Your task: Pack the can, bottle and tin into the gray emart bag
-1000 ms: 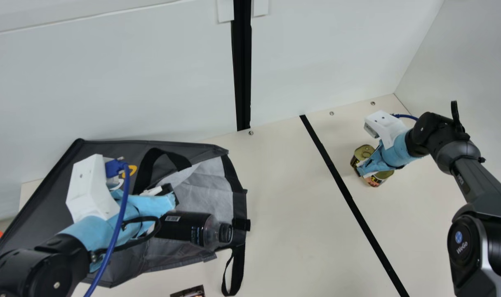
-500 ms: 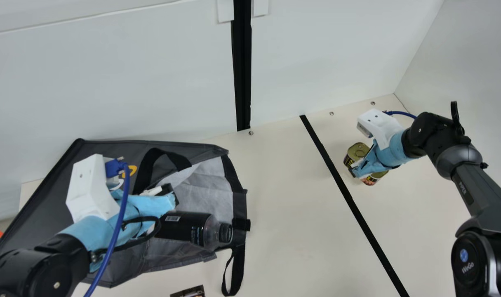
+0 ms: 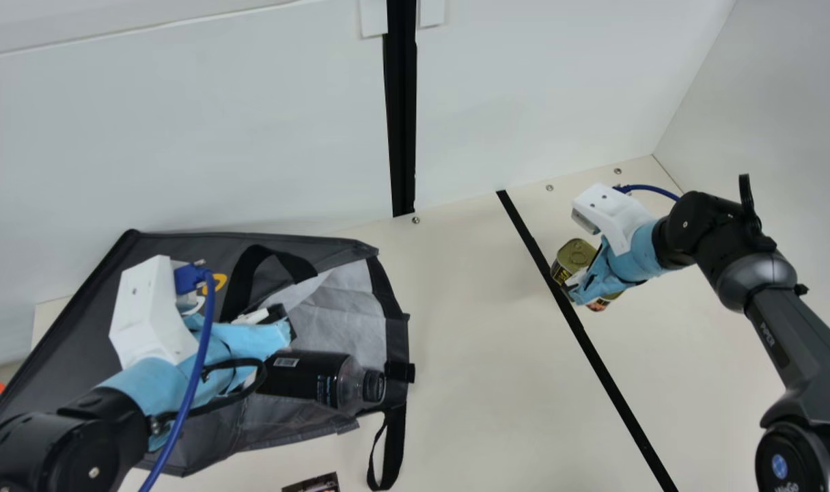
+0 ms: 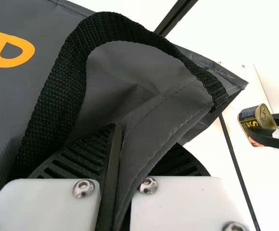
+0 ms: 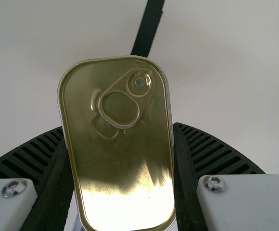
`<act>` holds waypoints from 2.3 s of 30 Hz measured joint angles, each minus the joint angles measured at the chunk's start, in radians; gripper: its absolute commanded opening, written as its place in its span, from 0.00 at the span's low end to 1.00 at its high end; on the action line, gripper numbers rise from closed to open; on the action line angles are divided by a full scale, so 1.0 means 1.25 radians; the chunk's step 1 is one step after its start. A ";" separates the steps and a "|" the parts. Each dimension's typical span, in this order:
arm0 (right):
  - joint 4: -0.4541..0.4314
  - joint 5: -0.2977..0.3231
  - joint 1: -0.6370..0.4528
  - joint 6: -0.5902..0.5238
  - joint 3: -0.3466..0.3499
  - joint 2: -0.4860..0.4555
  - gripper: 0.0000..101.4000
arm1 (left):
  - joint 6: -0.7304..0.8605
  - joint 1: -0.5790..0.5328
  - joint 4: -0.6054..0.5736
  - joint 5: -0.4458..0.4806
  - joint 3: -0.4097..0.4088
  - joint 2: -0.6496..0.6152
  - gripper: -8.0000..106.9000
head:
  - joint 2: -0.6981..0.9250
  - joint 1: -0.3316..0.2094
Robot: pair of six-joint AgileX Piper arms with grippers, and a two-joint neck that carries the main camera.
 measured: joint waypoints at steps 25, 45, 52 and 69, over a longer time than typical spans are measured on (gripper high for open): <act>0.016 0.013 0.117 0.010 0.110 -0.142 0.00 | 0.000 0.000 0.000 0.000 0.000 0.000 0.16 | 0.001 0.000; -0.003 0.024 0.260 0.056 0.200 -0.255 0.00 | 0.000 0.000 0.000 0.000 0.000 0.000 0.16 | 0.000 0.000; -0.012 0.024 0.321 0.087 0.228 -0.286 0.00 | 0.000 0.000 0.000 0.000 0.000 0.000 0.16 | 0.000 0.000; -0.031 0.027 0.434 0.149 0.255 -0.339 0.00 | 0.000 0.000 0.000 0.000 0.000 0.000 0.16 | 0.000 0.000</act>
